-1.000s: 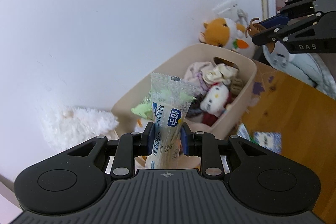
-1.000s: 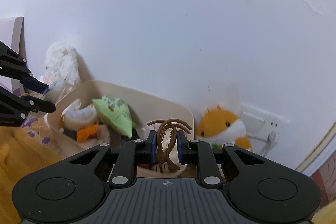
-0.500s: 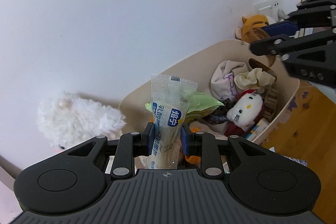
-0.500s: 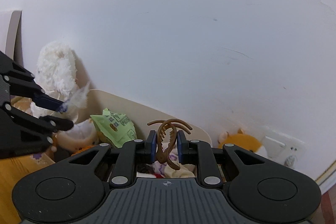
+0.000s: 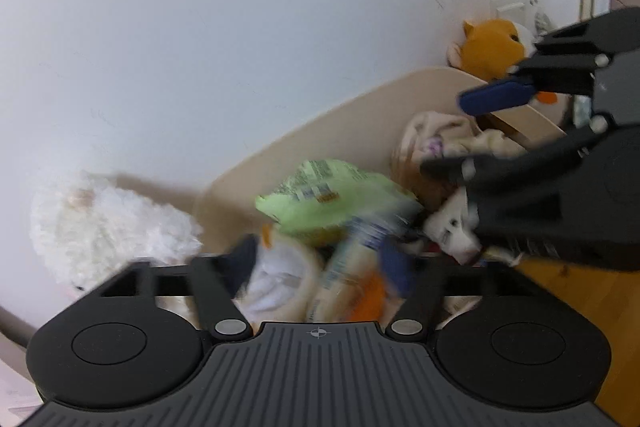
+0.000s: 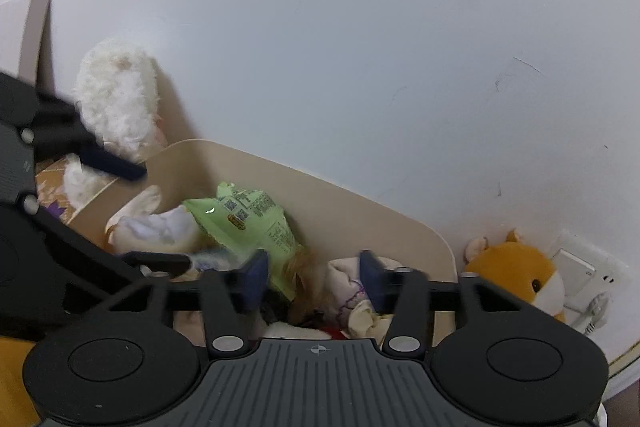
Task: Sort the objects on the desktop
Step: 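Open the left tool over the basket while the right tool releases the claw clip inside, then withdraw both tools from the basket back toward the table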
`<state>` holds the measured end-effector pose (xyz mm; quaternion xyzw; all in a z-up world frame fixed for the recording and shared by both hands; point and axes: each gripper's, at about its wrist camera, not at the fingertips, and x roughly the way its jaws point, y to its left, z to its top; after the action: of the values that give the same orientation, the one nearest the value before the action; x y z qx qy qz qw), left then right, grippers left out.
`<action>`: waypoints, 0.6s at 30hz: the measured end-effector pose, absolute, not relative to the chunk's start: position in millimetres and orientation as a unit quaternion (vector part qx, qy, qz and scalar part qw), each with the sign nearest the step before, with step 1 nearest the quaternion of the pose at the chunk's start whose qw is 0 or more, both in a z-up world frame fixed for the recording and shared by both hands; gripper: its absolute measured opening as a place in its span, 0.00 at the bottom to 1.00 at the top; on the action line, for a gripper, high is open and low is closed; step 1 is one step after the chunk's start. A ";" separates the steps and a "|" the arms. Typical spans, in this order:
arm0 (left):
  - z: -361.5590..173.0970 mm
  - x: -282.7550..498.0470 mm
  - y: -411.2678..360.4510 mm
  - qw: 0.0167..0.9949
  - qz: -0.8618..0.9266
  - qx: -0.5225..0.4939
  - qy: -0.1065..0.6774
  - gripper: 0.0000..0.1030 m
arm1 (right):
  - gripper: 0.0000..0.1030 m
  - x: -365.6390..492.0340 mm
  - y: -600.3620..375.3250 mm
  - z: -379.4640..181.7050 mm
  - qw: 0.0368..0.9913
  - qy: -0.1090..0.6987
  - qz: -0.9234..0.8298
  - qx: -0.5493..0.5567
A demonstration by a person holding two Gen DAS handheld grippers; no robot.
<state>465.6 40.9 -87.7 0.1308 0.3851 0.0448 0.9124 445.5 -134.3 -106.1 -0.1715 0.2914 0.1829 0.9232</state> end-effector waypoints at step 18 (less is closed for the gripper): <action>-79.9 387.3 40.0 0.912 -0.005 0.154 0.380 0.80 | 0.82 362.7 -177.4 -93.2 0.933 0.257 0.197 -0.159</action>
<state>387.3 40.0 -79.9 0.1538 0.3796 -0.0050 0.9123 362.7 -177.4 -93.2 -0.1586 0.2575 0.1974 0.9325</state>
